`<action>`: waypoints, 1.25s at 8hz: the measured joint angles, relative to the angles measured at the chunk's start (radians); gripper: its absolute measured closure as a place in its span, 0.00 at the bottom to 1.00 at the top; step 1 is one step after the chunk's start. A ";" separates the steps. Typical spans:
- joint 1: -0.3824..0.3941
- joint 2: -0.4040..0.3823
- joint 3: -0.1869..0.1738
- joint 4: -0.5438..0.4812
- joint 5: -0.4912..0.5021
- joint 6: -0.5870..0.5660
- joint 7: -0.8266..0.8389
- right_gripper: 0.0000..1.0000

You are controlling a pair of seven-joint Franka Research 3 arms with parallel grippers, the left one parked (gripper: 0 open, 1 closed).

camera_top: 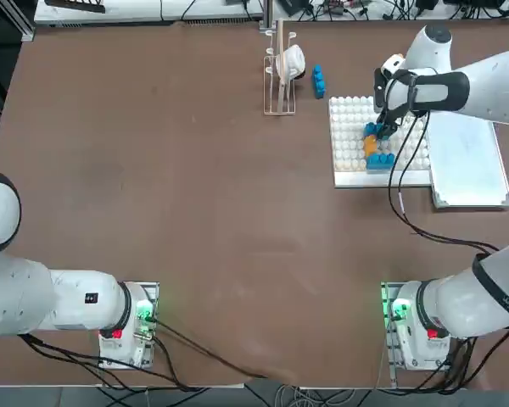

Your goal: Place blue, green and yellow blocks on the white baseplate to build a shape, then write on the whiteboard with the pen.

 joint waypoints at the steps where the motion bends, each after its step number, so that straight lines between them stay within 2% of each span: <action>1: 0.000 0.000 0.000 0.001 -0.001 0.000 -0.019 0.62; 7: -0.001 0.006 -0.001 0.003 -0.005 0.006 -0.067 0.62; 10: -0.001 0.036 -0.001 0.002 -0.006 0.035 -0.074 0.62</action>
